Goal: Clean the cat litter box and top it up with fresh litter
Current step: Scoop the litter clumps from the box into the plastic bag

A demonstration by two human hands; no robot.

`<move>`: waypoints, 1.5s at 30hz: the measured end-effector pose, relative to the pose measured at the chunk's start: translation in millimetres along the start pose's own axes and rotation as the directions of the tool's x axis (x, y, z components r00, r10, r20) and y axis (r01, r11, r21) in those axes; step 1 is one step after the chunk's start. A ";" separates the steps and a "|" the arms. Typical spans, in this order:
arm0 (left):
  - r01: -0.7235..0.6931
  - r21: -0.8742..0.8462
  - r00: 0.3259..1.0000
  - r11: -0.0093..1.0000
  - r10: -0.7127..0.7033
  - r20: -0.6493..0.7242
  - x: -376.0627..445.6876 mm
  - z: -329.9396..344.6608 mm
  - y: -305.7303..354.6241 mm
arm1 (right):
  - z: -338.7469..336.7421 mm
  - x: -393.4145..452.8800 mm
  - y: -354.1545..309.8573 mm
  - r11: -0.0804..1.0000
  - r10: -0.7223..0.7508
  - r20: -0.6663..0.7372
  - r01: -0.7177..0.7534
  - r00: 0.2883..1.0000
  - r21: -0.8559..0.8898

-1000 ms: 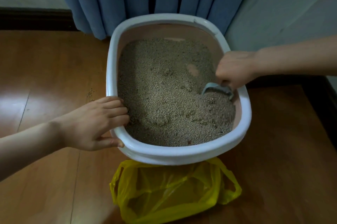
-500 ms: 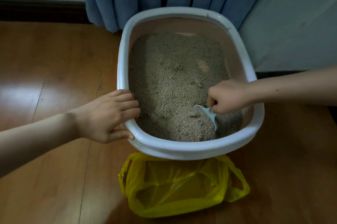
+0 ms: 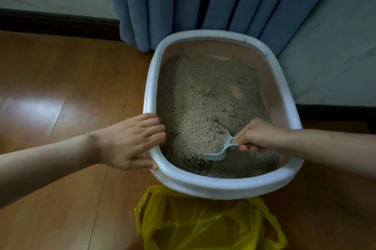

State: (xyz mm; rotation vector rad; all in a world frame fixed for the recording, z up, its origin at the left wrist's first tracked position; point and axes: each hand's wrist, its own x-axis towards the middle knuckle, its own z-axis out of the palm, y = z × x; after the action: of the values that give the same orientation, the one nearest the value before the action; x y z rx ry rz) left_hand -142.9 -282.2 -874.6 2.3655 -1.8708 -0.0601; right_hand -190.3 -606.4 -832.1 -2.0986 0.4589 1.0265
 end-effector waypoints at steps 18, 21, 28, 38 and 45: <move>-0.006 -0.007 1.000 1.000 0.006 -0.007 3.2 -1.1 0.1 | -11.1 2.0 -17.8 0.566 -0.137 -0.083 0.009 0.987 -0.824; -0.002 -0.002 1.000 1.000 0.002 0.004 2.5 -1.4 -0.1 | -8.6 4.6 -8.1 0.640 -0.187 -0.052 0.082 0.981 -0.764; 0.002 -0.002 1.000 1.000 -0.002 0.011 2.6 -2.3 0.1 | 40.1 19.3 -15.7 0.796 -0.262 -0.014 0.208 0.965 -0.568; 0.002 0.014 1.000 1.000 -0.002 0.017 1.6 -4.5 2.3 | 68.9 29.5 -35.2 0.983 0.056 -0.040 -0.048 0.998 0.176; 0.016 0.016 0.999 1.000 -0.017 0.039 -1.2 -3.0 2.7 | 48.4 36.3 -55.2 0.790 0.166 0.072 -0.176 0.984 0.587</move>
State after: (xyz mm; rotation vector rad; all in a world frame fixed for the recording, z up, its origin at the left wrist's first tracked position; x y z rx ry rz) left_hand -145.4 -281.4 -871.3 2.4076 -1.8758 -0.0943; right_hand -160.7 -533.5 -854.5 -1.4995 0.8557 0.8529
